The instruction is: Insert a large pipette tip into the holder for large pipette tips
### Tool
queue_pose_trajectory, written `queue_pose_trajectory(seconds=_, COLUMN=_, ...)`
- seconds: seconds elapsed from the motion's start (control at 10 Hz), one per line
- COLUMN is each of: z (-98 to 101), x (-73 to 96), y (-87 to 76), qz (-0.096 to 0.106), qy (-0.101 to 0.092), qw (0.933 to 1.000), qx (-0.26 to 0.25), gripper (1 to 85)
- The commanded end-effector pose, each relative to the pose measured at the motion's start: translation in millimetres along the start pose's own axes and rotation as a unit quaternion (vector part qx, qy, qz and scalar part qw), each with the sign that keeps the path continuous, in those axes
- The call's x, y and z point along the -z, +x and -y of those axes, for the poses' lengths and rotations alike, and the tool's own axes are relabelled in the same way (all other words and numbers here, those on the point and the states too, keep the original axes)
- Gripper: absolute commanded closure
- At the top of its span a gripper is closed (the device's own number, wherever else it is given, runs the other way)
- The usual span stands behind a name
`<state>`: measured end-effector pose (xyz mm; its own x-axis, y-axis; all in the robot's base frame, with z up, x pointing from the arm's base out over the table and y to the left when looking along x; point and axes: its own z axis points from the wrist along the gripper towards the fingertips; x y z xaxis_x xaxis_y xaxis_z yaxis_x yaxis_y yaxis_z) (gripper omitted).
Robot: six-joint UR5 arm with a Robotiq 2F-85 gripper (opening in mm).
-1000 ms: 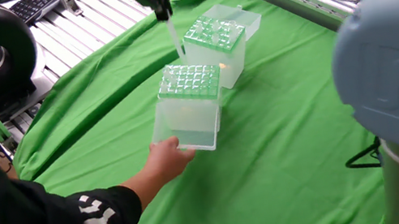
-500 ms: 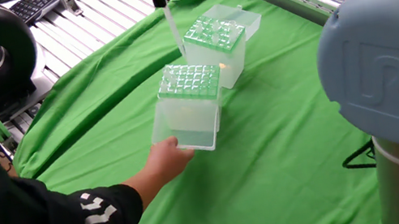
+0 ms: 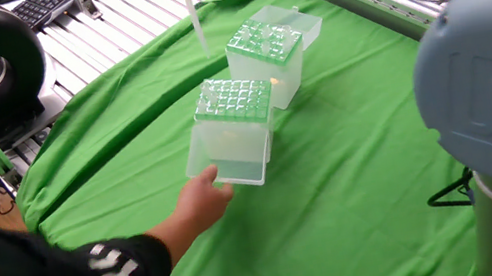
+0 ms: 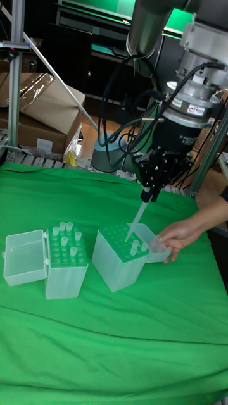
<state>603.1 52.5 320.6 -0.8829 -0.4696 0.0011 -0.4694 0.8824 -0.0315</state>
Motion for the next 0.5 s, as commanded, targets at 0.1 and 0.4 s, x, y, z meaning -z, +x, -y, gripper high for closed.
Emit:
queue_pose_trajectory(seconds=0.1, z=26.7, x=4.4, y=-0.8, qz=0.014, qy=-0.003, qw=0.9987, qx=0.049, gripper=84.7)
queue_pose_trajectory(seconds=0.4, z=39.0, x=6.3, y=5.1, qz=0.024, qy=0.001, qw=0.9965, qx=0.080, gripper=84.7)
